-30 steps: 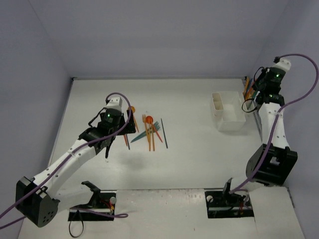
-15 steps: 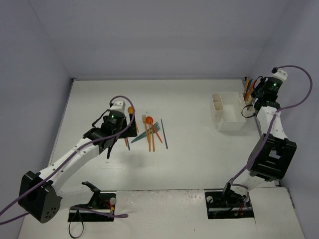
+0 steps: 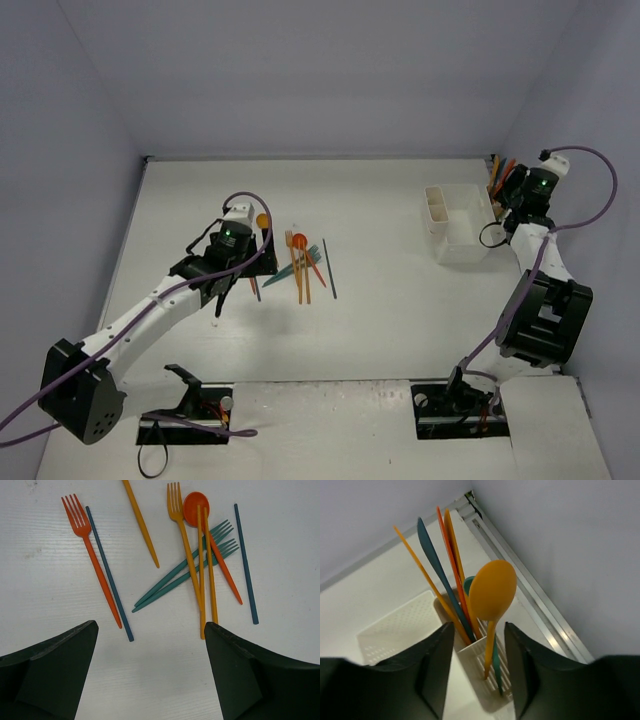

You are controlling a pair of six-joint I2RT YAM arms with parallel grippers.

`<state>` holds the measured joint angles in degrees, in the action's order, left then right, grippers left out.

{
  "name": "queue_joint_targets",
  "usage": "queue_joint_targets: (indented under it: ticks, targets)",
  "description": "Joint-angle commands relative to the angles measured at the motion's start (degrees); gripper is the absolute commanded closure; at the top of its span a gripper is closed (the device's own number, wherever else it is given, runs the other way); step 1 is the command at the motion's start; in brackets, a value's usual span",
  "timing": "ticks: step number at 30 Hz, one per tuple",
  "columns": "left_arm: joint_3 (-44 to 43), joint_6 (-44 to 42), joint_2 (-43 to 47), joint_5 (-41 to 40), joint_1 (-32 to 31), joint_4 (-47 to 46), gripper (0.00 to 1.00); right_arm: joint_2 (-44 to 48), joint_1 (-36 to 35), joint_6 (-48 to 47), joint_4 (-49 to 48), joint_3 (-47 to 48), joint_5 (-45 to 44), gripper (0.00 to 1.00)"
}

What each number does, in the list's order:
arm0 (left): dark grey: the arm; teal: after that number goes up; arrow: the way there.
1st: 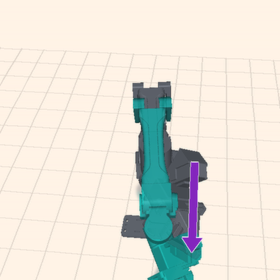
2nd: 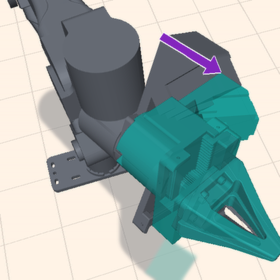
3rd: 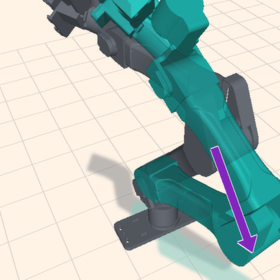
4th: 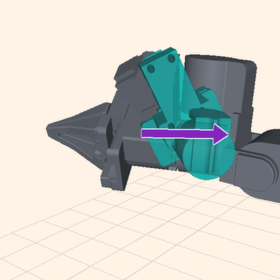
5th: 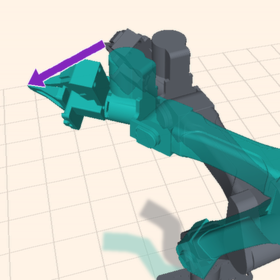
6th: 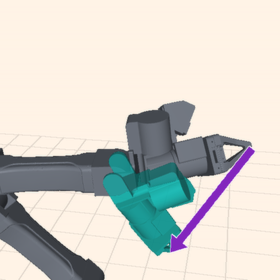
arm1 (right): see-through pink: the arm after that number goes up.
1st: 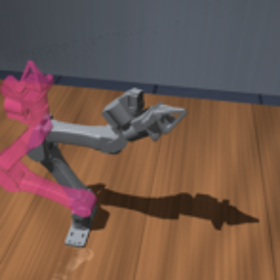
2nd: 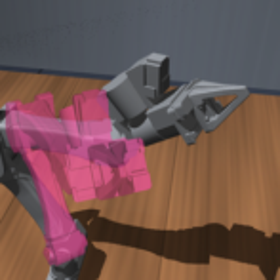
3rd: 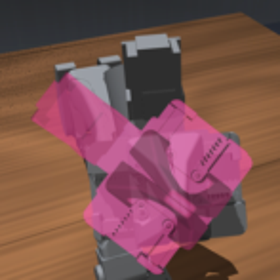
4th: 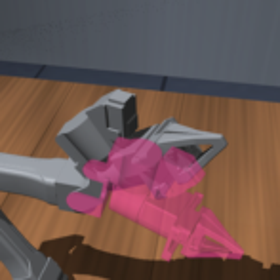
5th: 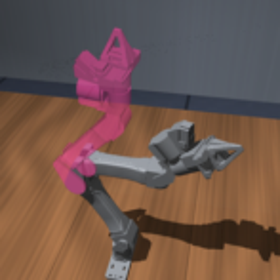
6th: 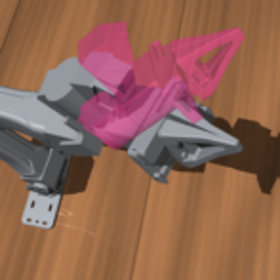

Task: Sort the eating utensils into containers

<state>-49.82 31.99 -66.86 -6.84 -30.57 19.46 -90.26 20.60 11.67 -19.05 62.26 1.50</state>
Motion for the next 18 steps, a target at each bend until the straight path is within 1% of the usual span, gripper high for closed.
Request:
queue_joint_targets:
  ticks: [1,2,5,7,10,11,16,18]
  targets:
    - [-2.9,0.8,-1.9,1.4,0.2,-1.7,0.14,10.1,0.2,1.3,-3.6,1.2,-2.9,0.52]
    - [-3.4,1.0,-2.3,1.7,0.2,-1.4,0.14,11.6,0.2,1.8,-2.7,1.1,-2.9,0.49]
    - [-5.1,1.6,-3.8,1.9,0.2,-1.0,0.14,16.3,-1.2,2.5,-1.1,-0.4,-4.9,0.47]
    - [-6.4,2.2,-5.2,1.8,0.2,-0.7,0.14,20.0,-4.3,2.7,-0.6,-2.0,-6.9,0.46]
    - [-9.3,3.1,-7.6,0.8,0.1,0.8,0.14,23.0,-9.2,2.8,0.3,-2.7,-8.7,0.45]
    - [-9.5,3.2,-8.3,0.6,0.1,0.9,0.14,23.1,-9.5,3.3,0.3,-2.9,-8.5,0.45]
    - [-16.2,6.0,-15.4,-3.3,0.2,4.8,0.16,25.5,-15.6,6.9,1.8,-4.2,-4.2,0.45]
    - [-17.9,7.9,-18.5,-4.8,0.3,5.4,0.21,25.9,-18.0,6.8,2.4,-4.7,-2.7,0.44]
